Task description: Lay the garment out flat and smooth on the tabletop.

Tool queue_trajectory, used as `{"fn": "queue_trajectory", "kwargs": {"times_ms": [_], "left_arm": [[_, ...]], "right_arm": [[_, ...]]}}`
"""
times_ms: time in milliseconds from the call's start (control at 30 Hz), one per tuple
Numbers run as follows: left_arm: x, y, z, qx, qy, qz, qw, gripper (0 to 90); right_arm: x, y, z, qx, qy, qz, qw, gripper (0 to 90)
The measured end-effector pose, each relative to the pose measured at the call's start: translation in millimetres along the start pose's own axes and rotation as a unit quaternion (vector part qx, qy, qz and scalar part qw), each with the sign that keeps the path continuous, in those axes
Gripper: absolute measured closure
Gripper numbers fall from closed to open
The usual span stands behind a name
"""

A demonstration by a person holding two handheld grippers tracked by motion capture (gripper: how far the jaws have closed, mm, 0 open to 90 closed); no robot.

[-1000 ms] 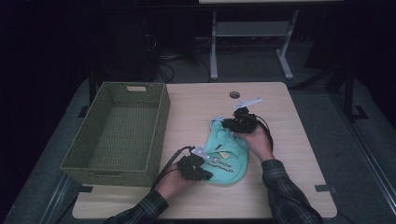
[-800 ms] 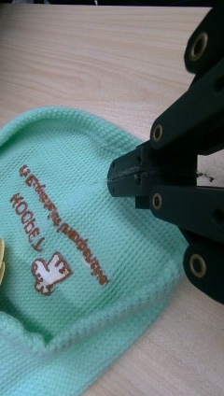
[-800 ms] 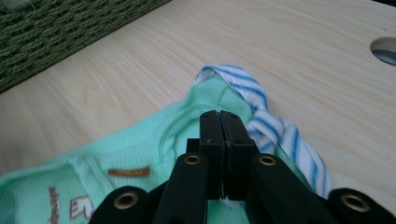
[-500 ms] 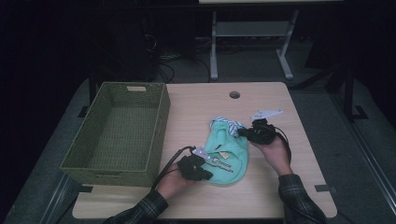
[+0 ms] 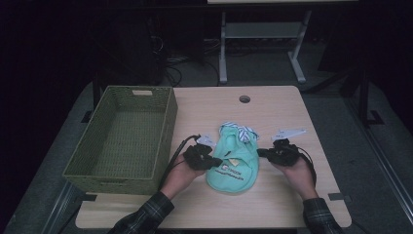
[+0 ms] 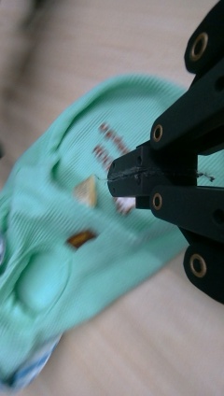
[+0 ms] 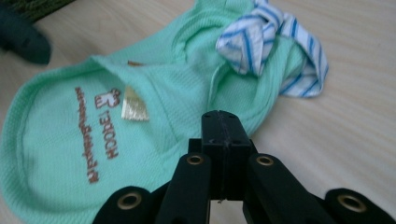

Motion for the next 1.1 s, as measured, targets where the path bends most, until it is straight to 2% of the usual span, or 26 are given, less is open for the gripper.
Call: {"fn": "queue_trajectory", "kwargs": {"times_ms": [67,133,267,433,467,533,567,600,700,733,933,1000,1100], "left_arm": [[3.5,-1.4,3.0,-0.001,0.001,0.004,1.0000,89.6],[13.2,-7.2,11.5,0.001,0.000,0.026,0.9996,89.5],[26.3,-17.1,19.4,0.006,0.001,0.043,0.9990,89.5],[36.2,-28.7,19.1,0.012,0.014,0.045,0.9988,89.5],[38.6,-30.7,18.3,0.020,0.008,0.048,0.9986,89.3],[38.8,-35.2,17.2,0.018,0.014,0.046,0.9987,88.4],[39.4,-37.6,16.3,0.027,0.006,0.047,0.9985,87.8],[39.2,-39.9,15.6,0.028,0.006,0.049,0.9984,87.3],[39.2,-45.5,12.1,0.052,-0.004,0.058,0.9969,87.5],[39.1,-45.8,10.7,0.051,-0.006,0.060,0.9969,88.3],[35.8,-41.0,6.5,0.062,-0.003,0.051,0.9968,89.3],[30.0,-38.9,2.0,0.069,-0.002,0.029,0.9972,89.3],[19.0,-39.1,-2.5,0.068,0.001,0.012,0.9976,89.3]], "right_arm": [[2.1,0.6,-4.8,0.002,-0.004,0.003,1.0000,89.5],[3.7,-0.1,-8.4,0.003,-0.003,0.005,1.0000,89.5],[6.3,-6.7,-9.4,0.010,-0.006,0.010,0.9999,89.5],[11.3,-22.2,-9.1,0.030,0.003,0.014,0.9994,89.6],[12.6,-25.2,-9.3,0.036,0.009,0.014,0.9992,89.6],[15.0,-29.5,-10.4,0.044,0.017,0.013,0.9988,89.6],[16.6,-30.0,-10.3,0.043,0.014,0.018,0.9988,89.6],[18.5,-30.2,-9.9,0.044,0.019,0.015,0.9987,89.6],[19.5,-29.9,-9.9,0.046,0.027,0.011,0.9985,89.7],[19.4,-29.6,-9.7,0.048,0.029,0.009,0.9984,89.7],[15.5,-25.8,-11.7,0.052,0.027,-0.002,0.9983,89.7],[10.9,-22.8,-13.8,0.052,0.025,-0.009,0.9983,89.7],[7.2,-20.3,-15.1,0.054,0.024,-0.016,0.9981,89.7]]}}
Point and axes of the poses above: each handheld gripper's, and its own axes: y roughly backward along the jaws, z roughly out of its top, x roughly to its left, the point moved 1 cm from there along -y, roughly forward along the jaws, and after that the axes turned 6 degrees about y, right-handed, at the moved point
